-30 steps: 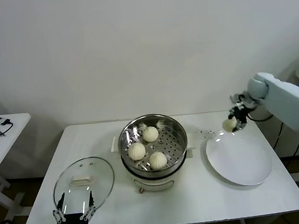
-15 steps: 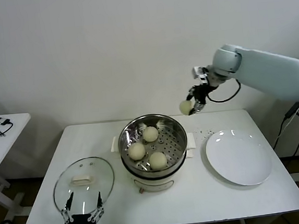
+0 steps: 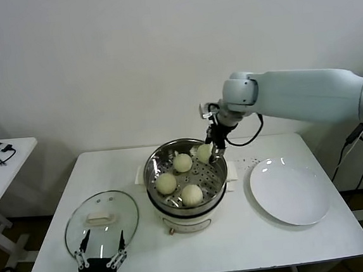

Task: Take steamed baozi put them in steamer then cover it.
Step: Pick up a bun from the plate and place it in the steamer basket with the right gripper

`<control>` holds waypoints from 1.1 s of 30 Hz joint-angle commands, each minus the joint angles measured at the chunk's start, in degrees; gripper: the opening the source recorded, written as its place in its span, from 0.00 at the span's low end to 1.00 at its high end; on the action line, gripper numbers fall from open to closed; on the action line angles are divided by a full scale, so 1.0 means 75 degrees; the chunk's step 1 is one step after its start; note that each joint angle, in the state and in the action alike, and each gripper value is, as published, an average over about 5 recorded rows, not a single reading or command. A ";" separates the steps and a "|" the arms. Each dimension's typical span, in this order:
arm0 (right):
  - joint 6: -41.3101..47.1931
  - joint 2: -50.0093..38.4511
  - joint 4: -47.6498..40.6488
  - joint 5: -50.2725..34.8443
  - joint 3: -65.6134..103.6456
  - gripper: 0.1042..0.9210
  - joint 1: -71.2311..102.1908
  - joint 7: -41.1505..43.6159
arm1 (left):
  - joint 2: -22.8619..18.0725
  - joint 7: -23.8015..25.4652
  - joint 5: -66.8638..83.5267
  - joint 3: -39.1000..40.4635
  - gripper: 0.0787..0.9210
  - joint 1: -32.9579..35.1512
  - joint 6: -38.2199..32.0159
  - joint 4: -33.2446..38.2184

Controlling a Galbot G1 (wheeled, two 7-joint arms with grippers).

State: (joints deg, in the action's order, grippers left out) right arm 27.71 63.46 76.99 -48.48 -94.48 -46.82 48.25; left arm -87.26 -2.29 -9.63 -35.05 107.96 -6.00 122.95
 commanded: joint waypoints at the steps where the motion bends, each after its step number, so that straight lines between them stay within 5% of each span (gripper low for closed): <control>1: 0.0403 0.0722 -0.0024 -0.0344 -0.0579 0.63 0.0488 -0.0501 | 0.0040 0.0023 0.0016 -0.0017 0.88 0.0008 0.0008 0.0011; 18: 0.0391 0.0842 -0.0623 0.0126 -0.0138 0.66 0.1268 -0.0600 | 0.0057 0.0043 0.0039 -0.0064 0.88 -0.0208 0.0129 -0.0156; 26: 0.0462 0.0409 -0.0246 0.0140 0.0248 0.84 0.1171 -0.0595 | 0.0062 0.0051 0.0027 -0.0050 0.88 -0.0189 0.0143 -0.0143; 33: 0.0180 -0.0421 0.0196 0.0229 0.0597 0.88 0.0480 -0.0171 | 0.0086 0.0057 0.0042 -0.0070 0.88 -0.0137 0.0133 -0.0104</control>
State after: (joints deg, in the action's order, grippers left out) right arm 30.30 66.00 75.50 -47.45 -92.93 -39.48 44.87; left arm -86.68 -1.88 -9.33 -35.57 106.86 -4.98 122.00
